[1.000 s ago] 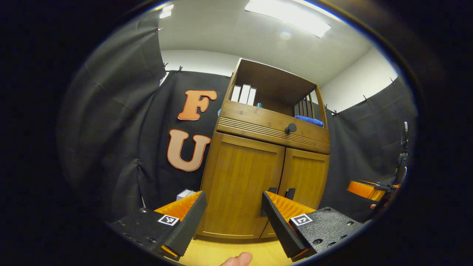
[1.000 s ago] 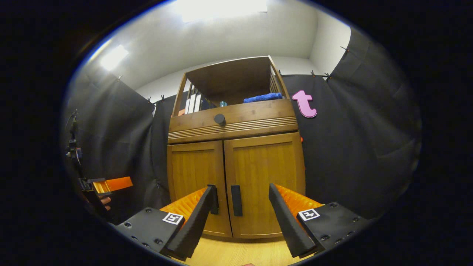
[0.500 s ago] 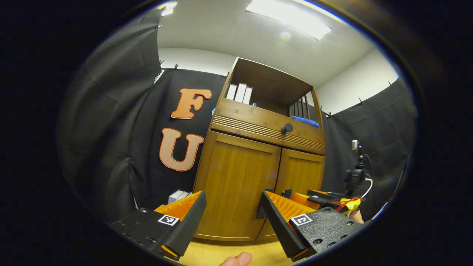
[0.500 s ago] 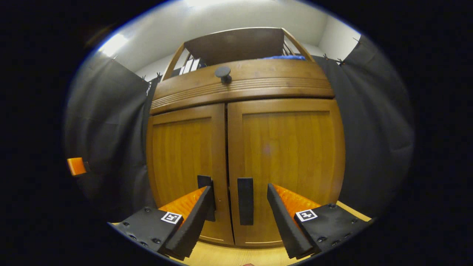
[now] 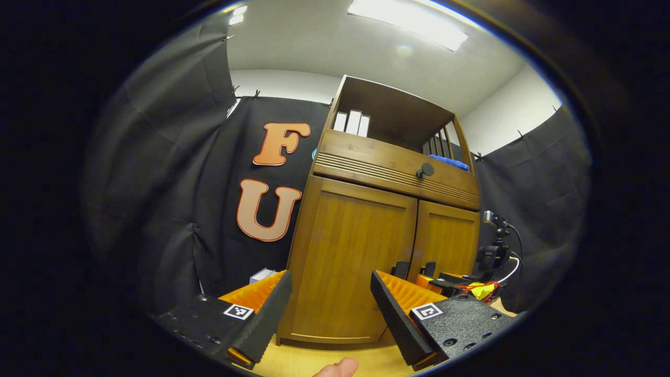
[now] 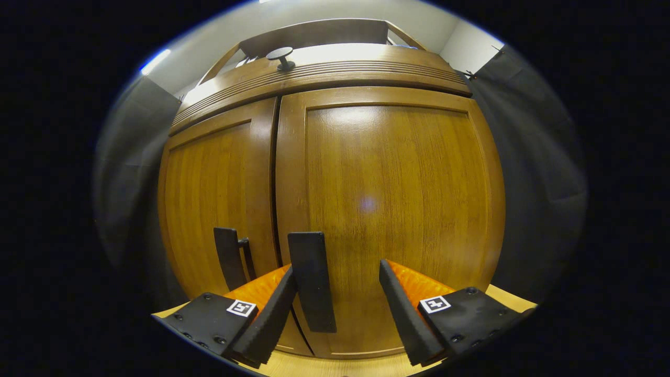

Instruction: Open the right door of the double-door shoe cabinet with the right hand, and open the left door with the left hand.

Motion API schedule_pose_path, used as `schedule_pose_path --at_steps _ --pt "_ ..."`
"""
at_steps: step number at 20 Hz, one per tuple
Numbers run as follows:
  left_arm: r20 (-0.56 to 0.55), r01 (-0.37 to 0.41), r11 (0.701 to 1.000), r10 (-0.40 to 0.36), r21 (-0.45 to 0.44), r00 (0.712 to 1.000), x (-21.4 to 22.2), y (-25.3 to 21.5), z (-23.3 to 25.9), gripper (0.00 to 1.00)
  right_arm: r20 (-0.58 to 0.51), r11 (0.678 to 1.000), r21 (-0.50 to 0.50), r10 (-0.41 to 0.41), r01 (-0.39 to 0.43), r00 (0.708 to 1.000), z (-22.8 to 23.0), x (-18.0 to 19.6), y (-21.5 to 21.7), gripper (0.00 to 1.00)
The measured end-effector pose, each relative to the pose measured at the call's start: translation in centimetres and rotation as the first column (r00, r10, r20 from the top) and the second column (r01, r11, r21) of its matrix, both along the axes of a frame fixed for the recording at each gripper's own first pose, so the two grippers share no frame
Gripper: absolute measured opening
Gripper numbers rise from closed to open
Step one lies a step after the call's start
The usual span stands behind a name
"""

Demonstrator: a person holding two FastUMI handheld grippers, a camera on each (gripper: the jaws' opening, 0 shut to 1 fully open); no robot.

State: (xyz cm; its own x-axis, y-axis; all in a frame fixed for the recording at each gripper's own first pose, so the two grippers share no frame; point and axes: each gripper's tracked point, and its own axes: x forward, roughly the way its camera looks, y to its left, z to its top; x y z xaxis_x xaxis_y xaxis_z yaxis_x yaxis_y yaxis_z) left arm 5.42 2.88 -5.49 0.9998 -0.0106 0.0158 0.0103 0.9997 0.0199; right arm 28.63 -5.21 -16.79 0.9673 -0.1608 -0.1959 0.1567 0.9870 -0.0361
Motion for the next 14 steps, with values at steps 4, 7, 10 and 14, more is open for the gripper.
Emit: schedule_pose_path --at_steps 4,7,10,14 --pt "-0.015 0.027 1.0 -0.027 0.006 1.0 -0.9 -1.2 0.3 0.95 -0.046 1.0 0.002 -0.008 0.008 0.999 -1.3 0.9 -0.2 0.92" --pt "-0.022 0.049 0.999 -0.049 -0.002 0.999 -2.3 -2.6 -0.3 0.94 -0.041 1.0 0.005 0.0 0.0 0.999 -0.9 1.0 0.2 0.84" --pt "-0.03 0.081 0.996 -0.082 -0.026 0.996 -3.0 -3.6 -0.5 0.94 -0.064 0.999 0.031 0.028 -0.026 0.998 -1.2 1.7 1.4 0.75" --pt "-0.026 0.084 0.996 -0.085 -0.039 0.996 -3.6 -3.7 -1.1 0.95 -0.077 0.994 0.068 0.092 -0.087 0.993 -1.4 1.8 2.2 0.43"
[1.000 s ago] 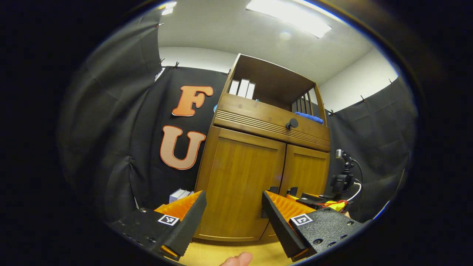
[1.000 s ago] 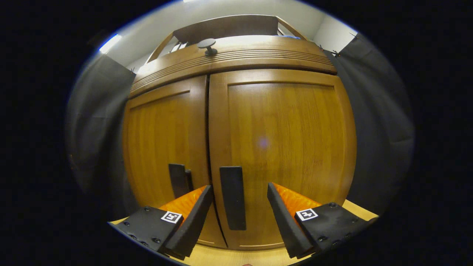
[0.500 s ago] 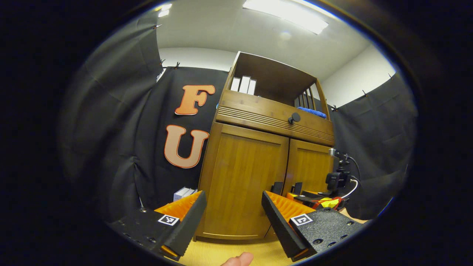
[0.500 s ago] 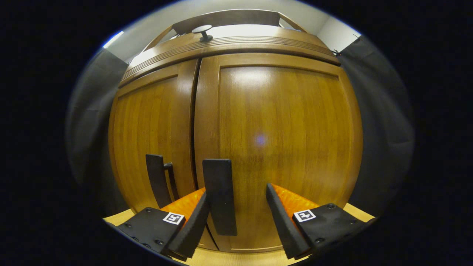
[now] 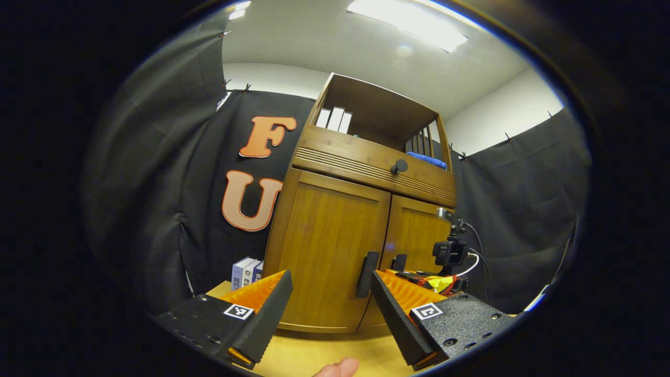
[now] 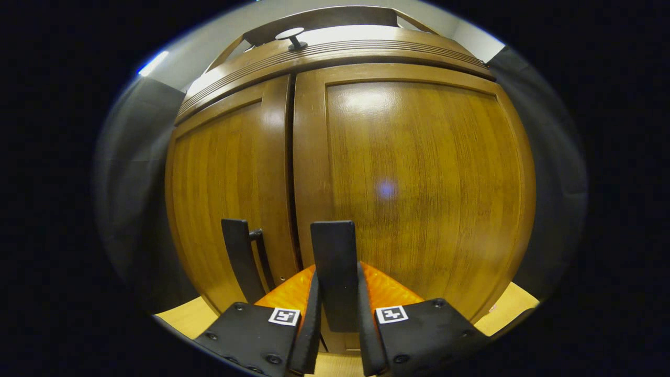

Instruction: Open the right door of the double-door shoe cabinet with the right hand, and open the left door with the left hand.

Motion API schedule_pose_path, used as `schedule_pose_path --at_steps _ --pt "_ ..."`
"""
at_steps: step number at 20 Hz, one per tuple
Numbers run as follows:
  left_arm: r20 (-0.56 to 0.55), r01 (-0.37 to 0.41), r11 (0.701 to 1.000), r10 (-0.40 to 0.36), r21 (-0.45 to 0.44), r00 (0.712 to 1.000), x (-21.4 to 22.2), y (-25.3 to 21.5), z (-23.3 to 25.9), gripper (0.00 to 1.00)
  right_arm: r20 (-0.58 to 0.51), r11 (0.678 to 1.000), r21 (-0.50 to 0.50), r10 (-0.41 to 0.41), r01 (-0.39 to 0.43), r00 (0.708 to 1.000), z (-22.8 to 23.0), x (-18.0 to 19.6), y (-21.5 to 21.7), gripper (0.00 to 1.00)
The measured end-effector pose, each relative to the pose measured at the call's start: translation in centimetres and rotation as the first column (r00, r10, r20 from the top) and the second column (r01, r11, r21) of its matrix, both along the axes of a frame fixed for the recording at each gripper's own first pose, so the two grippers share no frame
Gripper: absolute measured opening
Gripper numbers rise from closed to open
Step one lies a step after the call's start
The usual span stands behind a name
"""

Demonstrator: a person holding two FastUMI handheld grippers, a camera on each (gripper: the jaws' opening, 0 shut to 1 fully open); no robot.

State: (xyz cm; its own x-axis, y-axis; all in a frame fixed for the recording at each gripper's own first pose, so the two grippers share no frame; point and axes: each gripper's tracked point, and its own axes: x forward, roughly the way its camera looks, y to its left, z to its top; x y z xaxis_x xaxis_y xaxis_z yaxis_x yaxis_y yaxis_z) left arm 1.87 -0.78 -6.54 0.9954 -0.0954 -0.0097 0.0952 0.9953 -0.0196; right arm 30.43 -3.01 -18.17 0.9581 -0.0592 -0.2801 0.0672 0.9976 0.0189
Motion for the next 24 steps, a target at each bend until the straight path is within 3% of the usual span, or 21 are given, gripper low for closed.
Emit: schedule_pose_path --at_steps 1,2,3,4,6,9,13,15,17,19,20,21,24 --pt "0.001 -0.004 1.0 0.004 0.001 1.0 0.0 0.0 0.0 0.92 0.004 1.0 0.009 0.004 -0.004 1.0 0.1 0.0 0.0 0.35" --pt "0.003 -0.012 1.0 0.012 0.004 1.0 0.0 0.2 -0.1 0.95 -0.002 1.0 0.008 0.005 -0.005 1.0 0.0 0.0 -0.1 0.35" --pt "0.001 -0.018 1.0 0.018 0.008 1.0 0.1 0.3 -0.1 0.95 -0.004 1.0 0.005 0.004 -0.004 1.0 -0.1 0.0 -0.1 0.26" --pt "0.0 -0.025 1.0 0.025 0.011 1.0 0.1 0.4 -0.1 0.95 -0.006 1.0 0.002 0.004 -0.004 1.0 -0.1 0.0 0.0 0.31" --pt "0.007 -0.031 0.999 0.031 0.024 0.999 0.1 0.4 0.3 0.95 -0.012 1.0 -0.003 0.017 -0.017 1.0 -0.2 -0.3 0.0 0.27" --pt "0.023 -0.044 0.997 0.043 0.064 0.999 -0.1 0.4 0.7 0.92 -0.001 0.999 0.022 0.041 -0.041 0.999 1.4 -1.6 0.2 0.34" --pt "0.012 -0.031 0.998 0.031 0.05 0.999 0.0 -0.2 0.2 0.94 0.009 0.995 0.045 0.088 -0.089 0.996 3.1 -3.1 0.1 0.27" --pt "-0.002 -0.023 0.999 0.023 0.035 1.0 0.1 -0.5 -0.3 0.92 0.012 0.993 0.047 0.108 -0.108 0.994 3.8 -3.7 0.4 0.27" --pt "-0.008 -0.019 0.999 0.02 0.029 1.0 0.2 -0.7 -0.6 0.95 0.013 0.992 0.047 0.12 -0.121 0.993 4.7 -5.0 0.2 0.27" --pt "-0.003 -0.016 0.999 0.016 0.03 1.0 0.3 -1.0 -0.4 0.92 0.017 0.991 0.035 0.131 -0.131 0.991 5.1 -7.1 -0.5 0.27" --pt "0.006 -0.019 0.999 0.019 0.033 1.0 0.2 -0.9 -0.2 0.95 0.023 0.991 0.028 0.13 -0.13 0.991 5.1 -8.7 -1.0 0.27" --pt "0.017 -0.024 0.999 0.023 0.037 1.0 0.2 -1.0 0.3 0.92 0.028 0.992 0.019 0.125 -0.125 0.992 5.3 -10.2 -1.7 0.31" --pt "0.052 -0.043 0.998 0.041 0.035 0.998 0.3 -0.9 1.7 0.92 0.048 0.996 -0.017 0.083 -0.082 0.995 6.7 -14.5 -4.6 0.3"
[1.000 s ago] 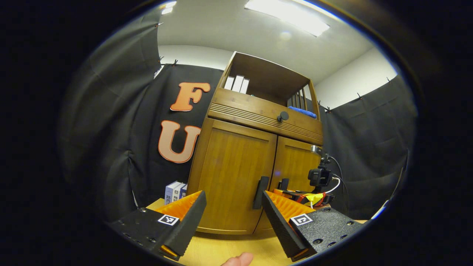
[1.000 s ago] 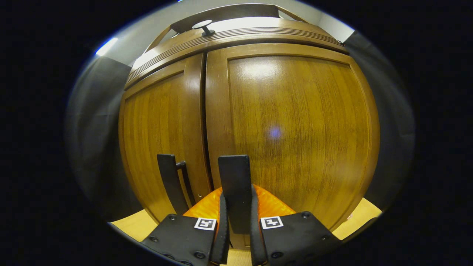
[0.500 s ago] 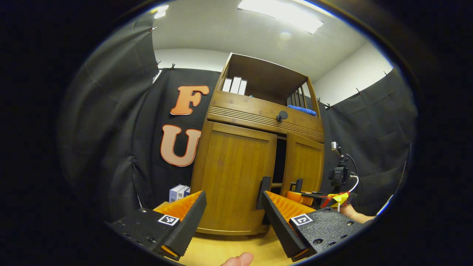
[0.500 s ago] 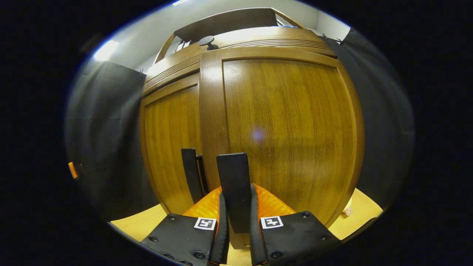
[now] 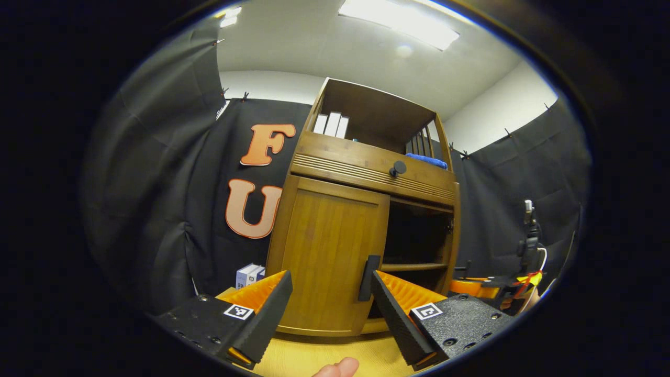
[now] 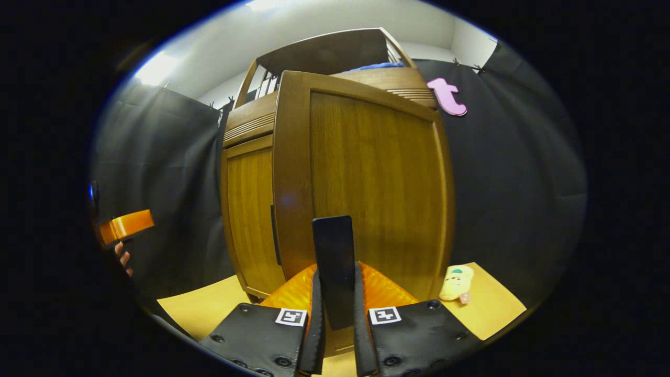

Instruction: Open the right door of the double-door shoe cabinet with the right hand, and open the left door with the left hand.

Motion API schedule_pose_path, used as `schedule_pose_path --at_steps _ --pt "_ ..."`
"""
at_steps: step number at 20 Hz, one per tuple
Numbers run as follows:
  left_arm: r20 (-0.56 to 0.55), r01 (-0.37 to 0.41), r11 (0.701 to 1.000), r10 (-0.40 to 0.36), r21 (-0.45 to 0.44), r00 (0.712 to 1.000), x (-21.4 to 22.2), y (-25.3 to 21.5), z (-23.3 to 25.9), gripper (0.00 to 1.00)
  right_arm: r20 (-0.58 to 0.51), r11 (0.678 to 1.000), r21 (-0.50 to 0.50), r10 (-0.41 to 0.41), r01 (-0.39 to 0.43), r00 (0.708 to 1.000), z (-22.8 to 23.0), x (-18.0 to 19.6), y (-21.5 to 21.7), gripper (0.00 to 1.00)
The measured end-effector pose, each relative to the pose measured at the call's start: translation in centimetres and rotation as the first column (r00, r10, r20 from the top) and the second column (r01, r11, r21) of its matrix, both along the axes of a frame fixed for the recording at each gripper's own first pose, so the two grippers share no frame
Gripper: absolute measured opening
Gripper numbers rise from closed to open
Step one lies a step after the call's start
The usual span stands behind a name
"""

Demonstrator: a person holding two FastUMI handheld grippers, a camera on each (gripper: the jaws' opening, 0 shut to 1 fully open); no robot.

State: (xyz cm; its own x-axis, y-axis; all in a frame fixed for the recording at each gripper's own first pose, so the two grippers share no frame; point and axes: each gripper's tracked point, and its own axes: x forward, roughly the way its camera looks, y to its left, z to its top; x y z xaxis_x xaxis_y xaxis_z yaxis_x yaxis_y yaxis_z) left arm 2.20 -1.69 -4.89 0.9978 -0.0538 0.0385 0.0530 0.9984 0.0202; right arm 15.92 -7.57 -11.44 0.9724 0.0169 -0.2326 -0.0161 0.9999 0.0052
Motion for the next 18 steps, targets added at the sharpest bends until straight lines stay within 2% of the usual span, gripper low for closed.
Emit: schedule_pose_path --at_steps 3,4,5,7,8,9,11,12,13,14,15,16,18 --pt "0.022 -0.002 1.0 0.002 -0.02 1.0 0.1 -0.3 0.7 0.94 0.009 0.998 -0.041 -0.048 0.048 0.999 1.0 -2.4 -2.4 0.25" --pt "0.028 -0.001 1.0 0.002 -0.027 1.0 0.0 -0.5 0.9 0.94 0.008 0.996 -0.065 -0.061 0.062 0.998 1.0 -3.0 -2.9 0.25" --pt "0.033 -0.002 0.999 0.003 -0.034 0.999 0.2 -0.6 1.0 0.94 0.009 0.993 -0.092 -0.078 0.079 0.997 1.3 -3.2 -3.3 0.3" --pt "0.03 -0.002 0.999 0.003 -0.044 1.0 0.1 -0.9 0.9 0.94 0.014 0.982 -0.153 -0.112 0.113 0.994 1.5 -4.0 -4.8 0.26" --pt "0.028 0.002 0.999 0.0 -0.044 1.0 0.2 -1.0 0.9 0.97 0.02 0.975 -0.179 -0.127 0.129 0.992 1.6 -4.7 -5.6 0.29" --pt "0.025 0.002 0.999 -0.001 -0.041 1.0 0.3 -1.1 0.8 0.94 0.025 0.969 -0.198 -0.143 0.145 0.989 1.8 -5.3 -6.4 0.24" --pt "0.023 -0.001 0.999 0.002 -0.036 1.0 0.4 -1.0 0.9 0.97 0.028 0.961 -0.223 -0.164 0.166 0.986 1.8 -5.8 -7.5 0.24" --pt "0.024 -0.001 0.999 0.002 -0.035 1.0 0.4 -1.0 0.9 0.91 0.031 0.956 -0.232 -0.179 0.182 0.983 2.0 -5.9 -8.3 0.33" --pt "0.026 -0.001 0.999 0.002 -0.035 1.0 0.4 -1.2 0.9 0.91 0.03 0.949 -0.229 -0.215 0.216 0.976 2.0 -5.8 -9.5 0.29" --pt "0.029 0.001 0.999 0.0 -0.036 1.0 0.4 -1.2 1.0 0.94 0.035 0.948 -0.221 -0.229 0.231 0.973 2.4 -6.3 -10.3 0.09" --pt "0.03 0.001 0.999 0.0 -0.037 1.0 0.4 -1.2 1.1 0.94 0.025 0.948 -0.213 -0.236 0.236 0.971 2.3 -6.6 -11.2 0.14" --pt "0.033 0.0 0.999 0.002 -0.038 0.999 0.4 -1.2 1.1 0.94 0.031 0.95 -0.192 -0.245 0.246 0.969 2.6 -6.7 -11.9 0.14" --pt "0.031 -0.002 0.999 0.003 -0.037 1.0 0.4 -1.0 1.1 0.94 0.025 0.955 -0.163 -0.248 0.249 0.968 3.0 -7.1 -13.7 0.06"
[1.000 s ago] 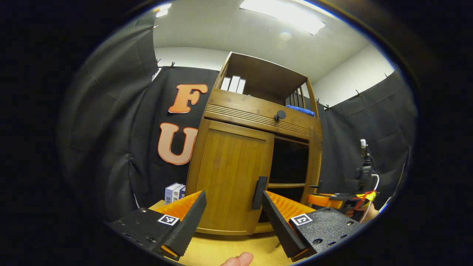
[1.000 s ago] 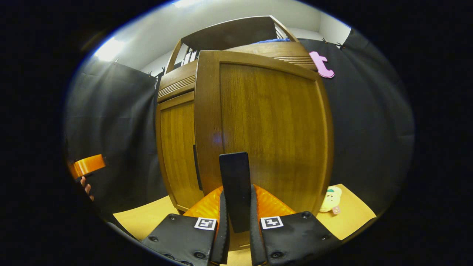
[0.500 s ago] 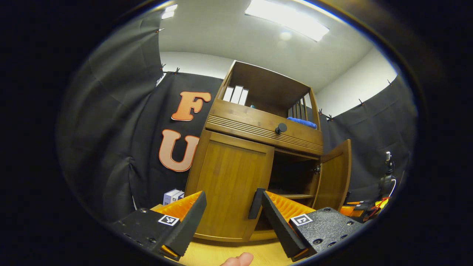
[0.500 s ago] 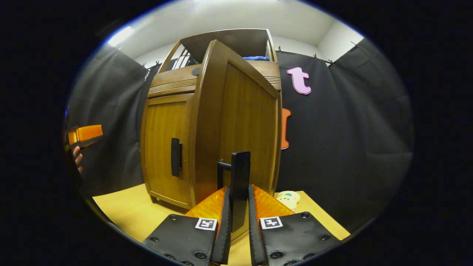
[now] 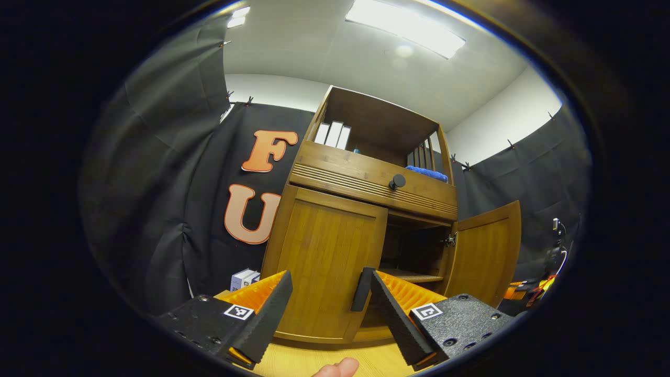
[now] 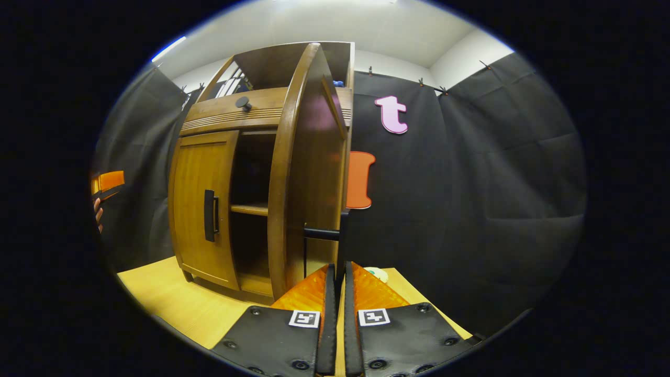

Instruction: Open the right door of the double-door shoe cabinet with the right hand, and open the left door with the left hand.

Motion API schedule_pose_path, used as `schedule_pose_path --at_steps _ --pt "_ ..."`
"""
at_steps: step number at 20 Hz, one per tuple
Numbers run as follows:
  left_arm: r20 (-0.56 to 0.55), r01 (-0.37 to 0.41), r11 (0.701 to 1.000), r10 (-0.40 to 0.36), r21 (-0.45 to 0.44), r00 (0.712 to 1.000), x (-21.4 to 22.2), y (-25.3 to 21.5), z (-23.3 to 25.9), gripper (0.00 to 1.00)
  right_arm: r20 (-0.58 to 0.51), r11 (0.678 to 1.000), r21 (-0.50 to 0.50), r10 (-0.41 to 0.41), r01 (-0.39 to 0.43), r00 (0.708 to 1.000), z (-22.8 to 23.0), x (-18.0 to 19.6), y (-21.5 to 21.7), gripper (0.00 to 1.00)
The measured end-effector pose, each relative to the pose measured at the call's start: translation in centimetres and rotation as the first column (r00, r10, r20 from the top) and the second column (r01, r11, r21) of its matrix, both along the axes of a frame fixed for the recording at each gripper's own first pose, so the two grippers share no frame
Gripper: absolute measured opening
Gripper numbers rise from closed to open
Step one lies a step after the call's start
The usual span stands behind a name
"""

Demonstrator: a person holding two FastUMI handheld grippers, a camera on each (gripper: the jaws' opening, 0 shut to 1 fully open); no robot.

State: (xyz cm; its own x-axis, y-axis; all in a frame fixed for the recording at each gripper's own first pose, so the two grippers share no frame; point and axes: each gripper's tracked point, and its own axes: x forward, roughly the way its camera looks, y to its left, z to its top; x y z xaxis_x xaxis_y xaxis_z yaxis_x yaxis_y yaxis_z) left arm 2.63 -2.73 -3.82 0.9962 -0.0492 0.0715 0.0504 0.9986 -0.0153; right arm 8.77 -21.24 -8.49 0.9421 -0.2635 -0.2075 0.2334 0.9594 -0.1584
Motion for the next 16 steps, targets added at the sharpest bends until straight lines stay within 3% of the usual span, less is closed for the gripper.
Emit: schedule_pose_path --at_steps 3,4,9,16 --pt "-0.006 -0.004 1.0 0.004 0.002 1.0 0.0 0.2 -0.2 0.94 0.007 0.997 0.079 0.021 -0.022 1.0 -0.1 -0.8 -2.0 0.0" --pt "-0.007 -0.003 1.0 0.003 0.001 1.0 -0.1 0.2 -0.2 0.94 0.009 0.996 0.088 0.032 -0.033 0.999 -0.1 -0.9 -2.2 0.08" --pt "-0.001 -0.02 1.0 0.02 0.014 1.0 -0.3 0.8 0.0 0.94 -0.004 0.996 0.08 0.049 -0.049 0.999 -0.3 -1.6 -3.0 0.09" --pt "0.019 -0.011 1.0 0.011 0.001 1.0 -0.2 0.2 0.5 0.94 0.018 0.998 0.062 -0.034 0.032 0.999 1.1 -4.9 -5.5 0.09"
